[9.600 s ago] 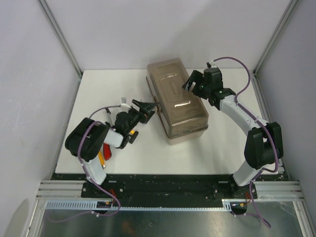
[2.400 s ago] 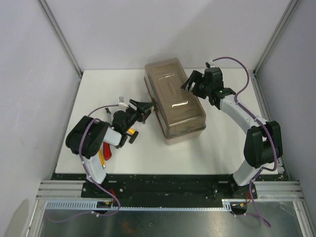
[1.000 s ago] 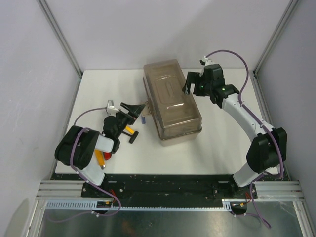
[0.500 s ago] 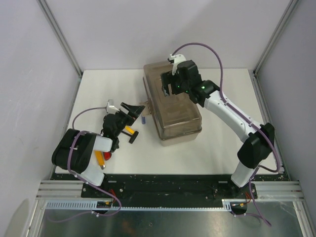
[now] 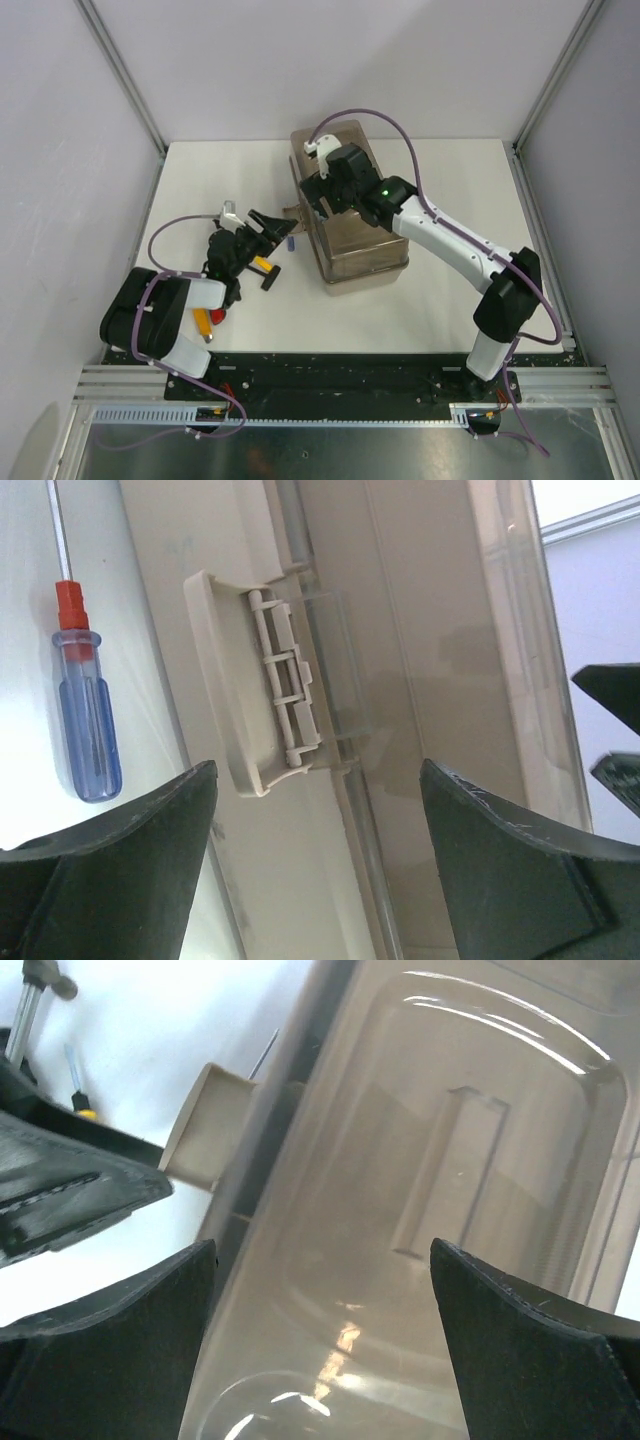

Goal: Pack the tool kit

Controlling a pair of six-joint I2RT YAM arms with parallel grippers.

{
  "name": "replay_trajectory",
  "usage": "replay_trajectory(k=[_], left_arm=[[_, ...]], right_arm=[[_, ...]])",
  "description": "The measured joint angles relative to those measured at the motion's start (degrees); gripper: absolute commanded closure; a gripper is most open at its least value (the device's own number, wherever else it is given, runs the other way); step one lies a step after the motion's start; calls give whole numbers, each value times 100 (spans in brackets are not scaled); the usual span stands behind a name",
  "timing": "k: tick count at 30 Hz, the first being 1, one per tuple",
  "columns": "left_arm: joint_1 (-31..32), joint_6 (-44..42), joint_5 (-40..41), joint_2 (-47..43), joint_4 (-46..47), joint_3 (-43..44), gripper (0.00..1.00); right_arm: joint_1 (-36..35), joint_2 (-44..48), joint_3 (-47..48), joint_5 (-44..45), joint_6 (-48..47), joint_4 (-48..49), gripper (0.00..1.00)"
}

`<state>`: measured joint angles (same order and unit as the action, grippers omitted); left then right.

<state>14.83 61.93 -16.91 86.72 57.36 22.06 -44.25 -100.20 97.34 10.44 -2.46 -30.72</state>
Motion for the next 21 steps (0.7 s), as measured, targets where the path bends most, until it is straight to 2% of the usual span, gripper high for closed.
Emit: replay_trajectory(k=[5,10,16,21], left_arm=[[98,2,-26,92,-85,0,16],[280,39,26,94,-136,-7,23],[315,87,280,118,-179,-35,27],[315,87,479,184,-190,-13,30]], right_arm=[[-415,24,0,352,-304,-111,8],[-721,24,0,542,-413,-210,13],[-767,-24,-2,629,-393,-225,25],[-767,-153,-92,691,-378,-210,24]])
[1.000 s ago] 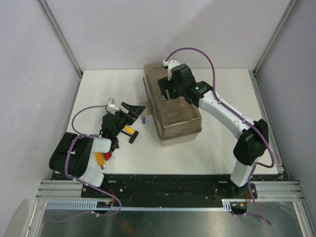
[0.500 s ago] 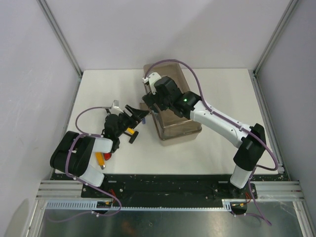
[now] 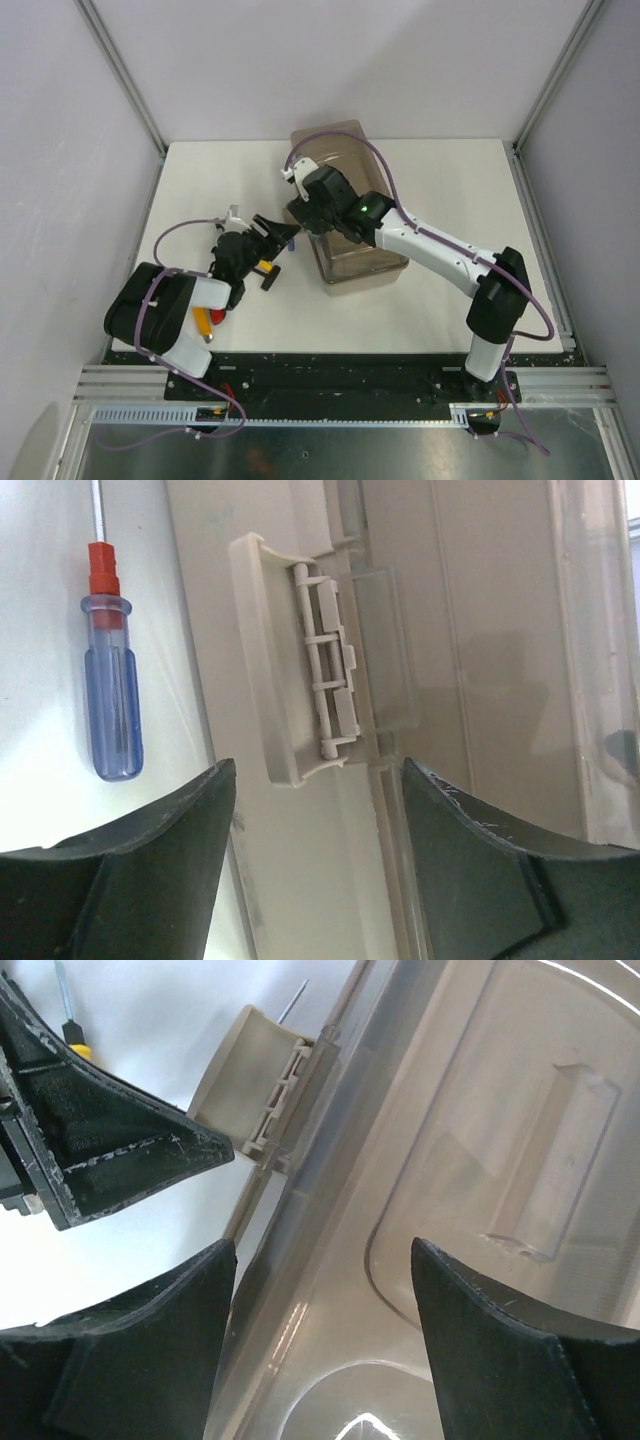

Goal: Pack the tool kit

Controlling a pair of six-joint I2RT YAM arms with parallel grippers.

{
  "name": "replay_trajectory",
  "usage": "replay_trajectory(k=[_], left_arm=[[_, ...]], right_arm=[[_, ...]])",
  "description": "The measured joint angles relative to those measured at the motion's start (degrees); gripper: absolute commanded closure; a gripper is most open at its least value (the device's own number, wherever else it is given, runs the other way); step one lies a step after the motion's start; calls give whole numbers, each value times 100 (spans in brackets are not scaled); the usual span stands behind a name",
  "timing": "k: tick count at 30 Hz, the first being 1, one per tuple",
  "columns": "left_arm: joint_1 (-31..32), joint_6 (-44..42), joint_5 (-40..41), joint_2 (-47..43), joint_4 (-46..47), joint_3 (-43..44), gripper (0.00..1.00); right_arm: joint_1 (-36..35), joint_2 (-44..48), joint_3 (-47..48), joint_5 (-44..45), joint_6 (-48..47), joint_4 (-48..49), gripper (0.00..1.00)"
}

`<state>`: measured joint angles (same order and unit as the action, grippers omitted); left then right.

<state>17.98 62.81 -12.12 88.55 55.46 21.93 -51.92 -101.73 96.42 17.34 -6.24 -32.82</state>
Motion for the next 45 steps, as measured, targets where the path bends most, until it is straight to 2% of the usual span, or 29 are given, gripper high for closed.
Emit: replay_trajectory(k=[18,24,30,35,45], left_arm=[[-219,13,13,739,-68,686,68],[-243,17,-31,966,-70,756,80],[-260,79,-52,979,-39,780,91],[-264,81,-55,981,-44,789,95],[-258,160,-70,1036,-76,894,97]], right_arm=[[-70,-236,-31,501,-127,328,25],[-127,-302,-31,678,-249,400,21],[-151,-354,-31,874,-332,402,9],[-166,-402,-35,1082,-393,417,9],[-129,-435,105,1233,-247,247,22]])
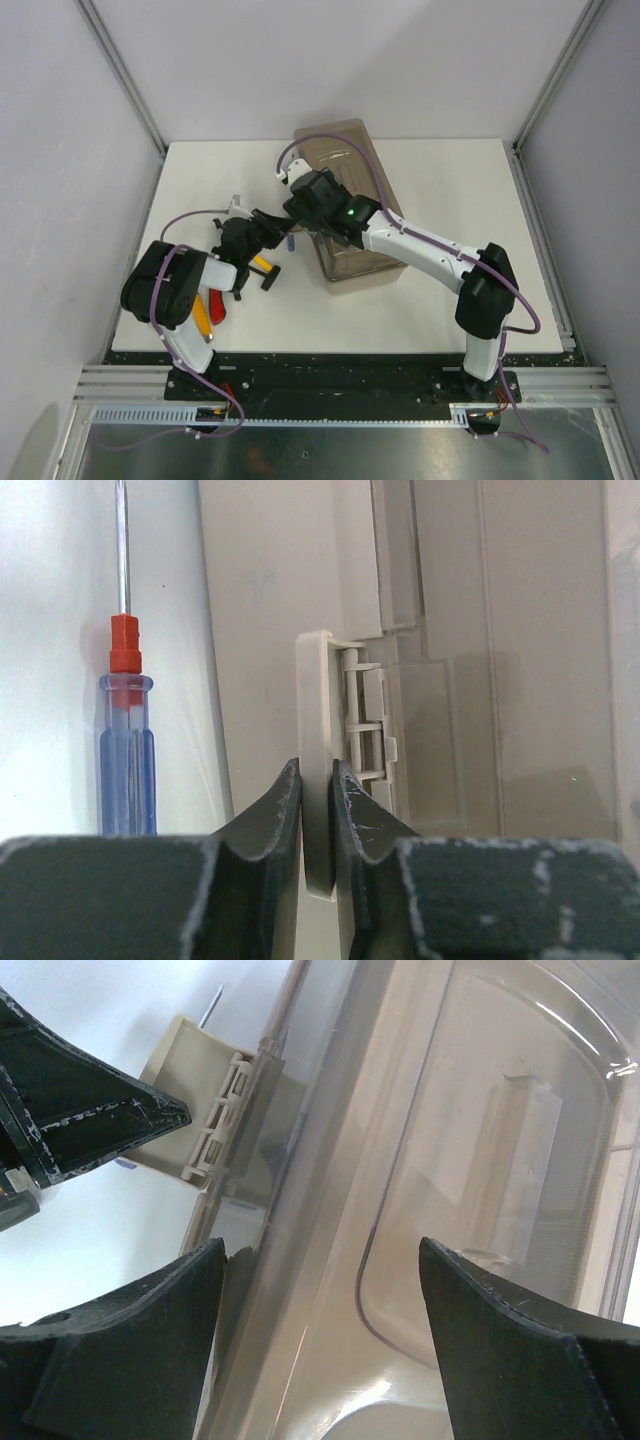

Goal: Pack the tool kit

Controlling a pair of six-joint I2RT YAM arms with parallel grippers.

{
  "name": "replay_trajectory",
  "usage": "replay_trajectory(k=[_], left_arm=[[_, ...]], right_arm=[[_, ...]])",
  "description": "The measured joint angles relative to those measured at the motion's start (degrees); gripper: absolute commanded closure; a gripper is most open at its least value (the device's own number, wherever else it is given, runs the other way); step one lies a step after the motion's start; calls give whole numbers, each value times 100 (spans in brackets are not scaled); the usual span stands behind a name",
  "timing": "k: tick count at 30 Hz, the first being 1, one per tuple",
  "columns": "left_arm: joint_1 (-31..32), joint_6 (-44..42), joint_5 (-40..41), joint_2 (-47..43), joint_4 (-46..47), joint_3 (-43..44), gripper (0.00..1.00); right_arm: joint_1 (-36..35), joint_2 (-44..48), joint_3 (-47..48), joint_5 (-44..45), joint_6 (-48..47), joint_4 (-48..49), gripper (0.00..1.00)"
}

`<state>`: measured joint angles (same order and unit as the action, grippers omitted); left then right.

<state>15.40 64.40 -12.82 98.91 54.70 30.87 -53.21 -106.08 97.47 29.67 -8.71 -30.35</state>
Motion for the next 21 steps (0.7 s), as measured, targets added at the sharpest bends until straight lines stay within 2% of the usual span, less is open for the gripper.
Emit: replay_trajectory(k=[21], left_arm=[[0,13,0,50,0,76,91]], right_arm=[[227,136,426,109,535,-354,27]])
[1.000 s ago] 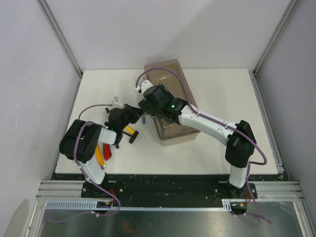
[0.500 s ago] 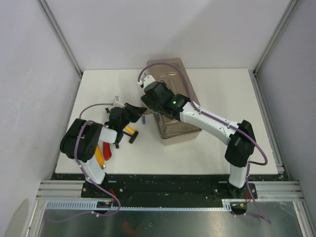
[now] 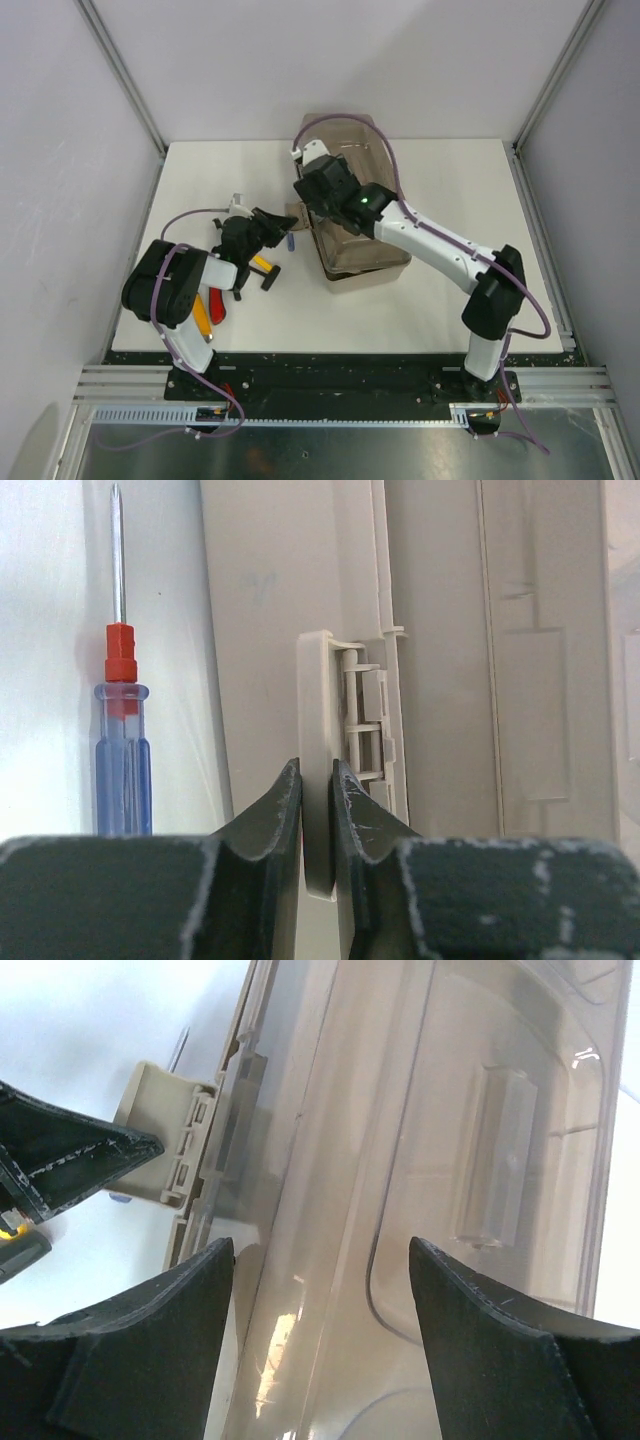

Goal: Pack the tool kit

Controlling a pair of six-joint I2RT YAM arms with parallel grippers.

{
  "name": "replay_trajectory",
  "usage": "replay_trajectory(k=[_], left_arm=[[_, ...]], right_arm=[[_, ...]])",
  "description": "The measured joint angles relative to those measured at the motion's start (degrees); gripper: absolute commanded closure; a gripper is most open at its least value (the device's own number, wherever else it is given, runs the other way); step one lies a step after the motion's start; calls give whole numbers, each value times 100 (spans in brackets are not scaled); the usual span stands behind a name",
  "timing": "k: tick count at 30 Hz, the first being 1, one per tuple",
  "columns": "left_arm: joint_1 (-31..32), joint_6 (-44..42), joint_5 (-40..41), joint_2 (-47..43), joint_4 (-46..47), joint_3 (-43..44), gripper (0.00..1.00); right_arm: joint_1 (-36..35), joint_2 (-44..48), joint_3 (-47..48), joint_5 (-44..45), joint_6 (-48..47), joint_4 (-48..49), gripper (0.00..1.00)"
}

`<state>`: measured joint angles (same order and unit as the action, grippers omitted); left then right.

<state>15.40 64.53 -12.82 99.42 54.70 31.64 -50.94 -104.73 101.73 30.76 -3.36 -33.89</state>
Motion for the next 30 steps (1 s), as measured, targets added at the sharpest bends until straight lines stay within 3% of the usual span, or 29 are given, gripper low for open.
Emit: replay_trajectory(k=[13,23,30], left_arm=[[0,0,0,11,0,11,89],[0,7,-57,13,7,46,84],[0,-9,-129,24,4,83,71]], right_arm=[[756,1001,-348,-382,376,273,27],[1893,1937,-1333,-1897,1156,931,25],[2632,2277,-1775,-2942,1589,1364,24]])
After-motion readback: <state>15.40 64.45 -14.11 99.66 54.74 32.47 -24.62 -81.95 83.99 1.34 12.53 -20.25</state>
